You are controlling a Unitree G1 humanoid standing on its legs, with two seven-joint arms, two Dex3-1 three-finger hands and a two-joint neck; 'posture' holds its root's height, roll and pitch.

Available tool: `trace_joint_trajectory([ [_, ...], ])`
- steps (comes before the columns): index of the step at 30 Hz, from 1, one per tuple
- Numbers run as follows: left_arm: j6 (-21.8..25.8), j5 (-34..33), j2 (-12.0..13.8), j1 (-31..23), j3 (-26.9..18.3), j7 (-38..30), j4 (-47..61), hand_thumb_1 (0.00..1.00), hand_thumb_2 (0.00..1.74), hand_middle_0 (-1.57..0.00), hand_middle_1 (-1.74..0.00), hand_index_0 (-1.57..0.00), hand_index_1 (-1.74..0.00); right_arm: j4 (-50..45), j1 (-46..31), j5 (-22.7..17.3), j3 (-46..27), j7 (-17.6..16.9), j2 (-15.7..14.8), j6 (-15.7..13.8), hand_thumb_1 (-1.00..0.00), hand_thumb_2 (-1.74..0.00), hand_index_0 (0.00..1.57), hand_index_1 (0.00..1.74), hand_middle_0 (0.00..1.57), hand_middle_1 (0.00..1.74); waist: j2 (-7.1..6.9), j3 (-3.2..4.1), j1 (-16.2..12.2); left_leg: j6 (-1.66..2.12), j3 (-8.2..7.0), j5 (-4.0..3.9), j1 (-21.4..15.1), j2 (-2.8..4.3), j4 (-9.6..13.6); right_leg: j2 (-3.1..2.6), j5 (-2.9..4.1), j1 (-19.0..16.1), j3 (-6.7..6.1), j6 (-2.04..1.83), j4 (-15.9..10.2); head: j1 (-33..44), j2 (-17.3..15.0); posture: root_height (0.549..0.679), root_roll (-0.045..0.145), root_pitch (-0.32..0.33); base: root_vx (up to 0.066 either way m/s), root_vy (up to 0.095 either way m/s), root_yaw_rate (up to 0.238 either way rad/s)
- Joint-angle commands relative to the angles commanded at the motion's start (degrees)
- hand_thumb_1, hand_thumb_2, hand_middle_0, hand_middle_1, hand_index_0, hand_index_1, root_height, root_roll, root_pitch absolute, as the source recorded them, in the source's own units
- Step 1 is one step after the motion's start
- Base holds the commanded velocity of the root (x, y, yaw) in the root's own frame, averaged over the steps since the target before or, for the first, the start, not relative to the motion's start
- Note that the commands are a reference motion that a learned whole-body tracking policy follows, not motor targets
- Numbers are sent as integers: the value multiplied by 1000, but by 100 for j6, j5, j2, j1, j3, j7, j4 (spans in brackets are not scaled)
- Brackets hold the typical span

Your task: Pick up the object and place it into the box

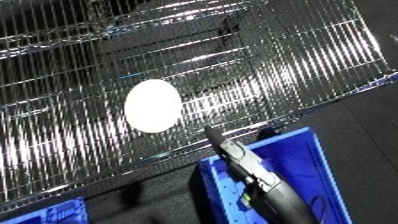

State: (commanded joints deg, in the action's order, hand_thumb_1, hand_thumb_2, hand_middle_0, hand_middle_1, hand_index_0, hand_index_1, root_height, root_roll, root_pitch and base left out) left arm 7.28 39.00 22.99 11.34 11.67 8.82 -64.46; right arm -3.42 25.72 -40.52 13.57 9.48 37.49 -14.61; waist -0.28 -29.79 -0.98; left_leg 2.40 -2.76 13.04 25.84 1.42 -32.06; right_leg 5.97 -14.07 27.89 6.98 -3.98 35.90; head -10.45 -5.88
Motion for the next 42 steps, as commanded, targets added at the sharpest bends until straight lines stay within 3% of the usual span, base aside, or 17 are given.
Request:
trace_joint_trajectory([
  [14,-178,-212,-85,71,253,-52,158,0,0,0,0,0,0,1067,1171,280,276,-988,-125,206,0,0,0,0,0,0,150,0,266,-35,71,-9,49,-113,-46,94,-20,6,85,82,67,-499,-191,647,48,96,35,7,70],
  [22,-309,-227,-104,114,421,-78,252,0,0,0,0,0,0,1888,1853,309,495,-1437,-23,371,0,0,0,0,0,0,258,0,399,-65,103,15,150,-190,-144,151,-32,107,103,131,187,-739,-151,645,53,96,29,19,58],
  [33,-408,-127,-109,119,670,-119,460,0,0,0,0,0,0,3008,2606,295,797,-1765,38,401,0,0,0,0,0,0,420,0,544,-100,135,5,408,-264,-233,187,-36,389,109,179,347,-1131,30,641,58,116,20,17,38],
  [42,-422,-53,-119,61,830,-131,643,0,0,0,0,0,0,3636,3116,244,1137,-1690,14,532,0,0,0,0,0,0,544,0,663,-107,160,-39,596,-308,-215,209,-39,606,137,210,413,-1411,164,639,62,141,6,10,31],
])
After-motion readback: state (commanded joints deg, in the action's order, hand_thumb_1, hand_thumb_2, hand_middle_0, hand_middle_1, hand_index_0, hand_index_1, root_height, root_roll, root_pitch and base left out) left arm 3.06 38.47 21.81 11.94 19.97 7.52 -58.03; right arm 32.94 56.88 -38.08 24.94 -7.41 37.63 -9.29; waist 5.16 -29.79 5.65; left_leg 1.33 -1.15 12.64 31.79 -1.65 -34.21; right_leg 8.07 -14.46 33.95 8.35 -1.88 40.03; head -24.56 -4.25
